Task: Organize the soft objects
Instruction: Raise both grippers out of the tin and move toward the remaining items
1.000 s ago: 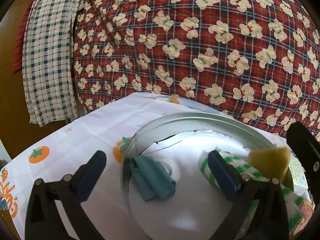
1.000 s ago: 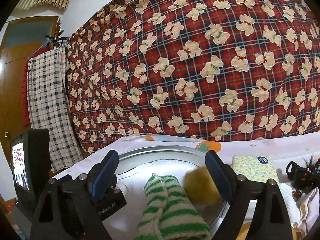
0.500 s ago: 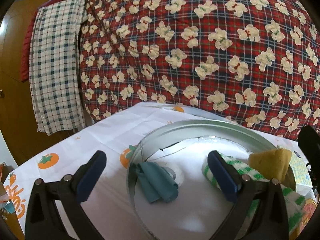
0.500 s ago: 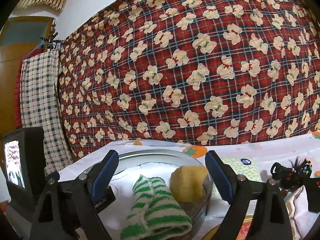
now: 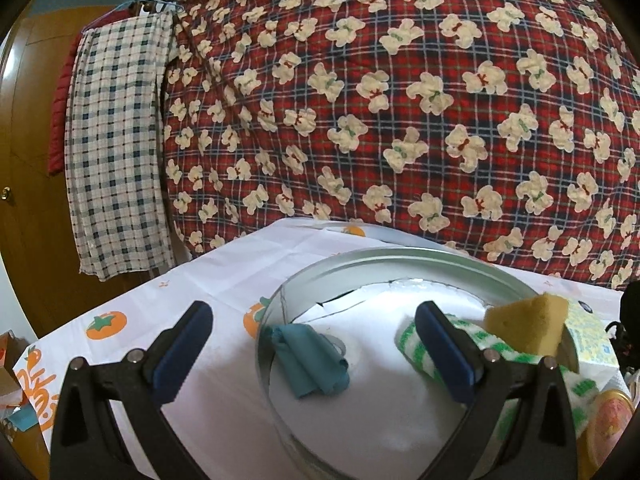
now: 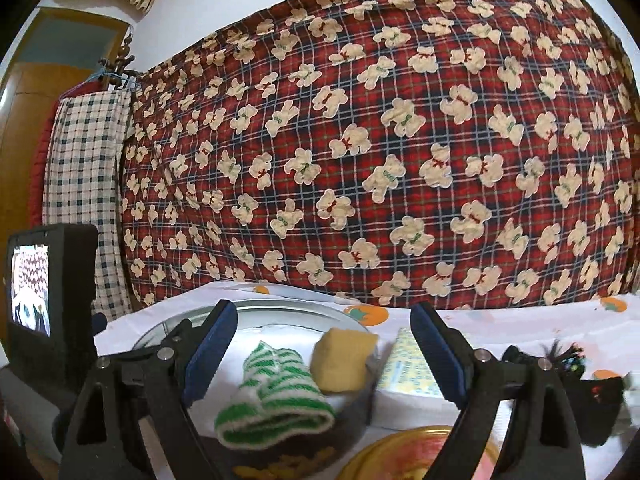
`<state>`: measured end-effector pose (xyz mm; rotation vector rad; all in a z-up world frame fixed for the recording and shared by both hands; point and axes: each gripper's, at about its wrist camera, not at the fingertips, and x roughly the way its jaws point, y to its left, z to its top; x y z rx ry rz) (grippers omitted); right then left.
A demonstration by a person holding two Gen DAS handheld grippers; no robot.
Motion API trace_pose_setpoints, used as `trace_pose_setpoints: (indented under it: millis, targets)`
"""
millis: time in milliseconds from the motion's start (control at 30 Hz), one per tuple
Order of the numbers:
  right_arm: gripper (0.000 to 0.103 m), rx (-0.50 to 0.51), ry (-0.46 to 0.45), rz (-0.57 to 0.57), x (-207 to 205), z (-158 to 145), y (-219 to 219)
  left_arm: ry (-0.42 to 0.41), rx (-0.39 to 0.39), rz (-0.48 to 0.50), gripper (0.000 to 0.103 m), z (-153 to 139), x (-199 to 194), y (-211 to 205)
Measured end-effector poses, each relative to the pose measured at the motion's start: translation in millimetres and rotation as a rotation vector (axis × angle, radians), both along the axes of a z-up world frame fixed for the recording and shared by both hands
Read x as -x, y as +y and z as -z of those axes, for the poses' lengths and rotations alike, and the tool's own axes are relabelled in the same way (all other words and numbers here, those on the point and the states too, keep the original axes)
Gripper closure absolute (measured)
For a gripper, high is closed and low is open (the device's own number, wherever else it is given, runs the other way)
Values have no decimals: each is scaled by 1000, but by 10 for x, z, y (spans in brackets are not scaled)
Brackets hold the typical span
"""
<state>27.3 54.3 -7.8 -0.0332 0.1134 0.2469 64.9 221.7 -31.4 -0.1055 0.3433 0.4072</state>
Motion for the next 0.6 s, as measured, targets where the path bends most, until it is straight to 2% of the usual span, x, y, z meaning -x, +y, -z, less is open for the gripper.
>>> trace_pose_setpoints:
  millis: [600]
  targets:
    - [13, 2, 16, 80, 144, 1, -631, 3, 3, 101, 1, -6, 189, -422]
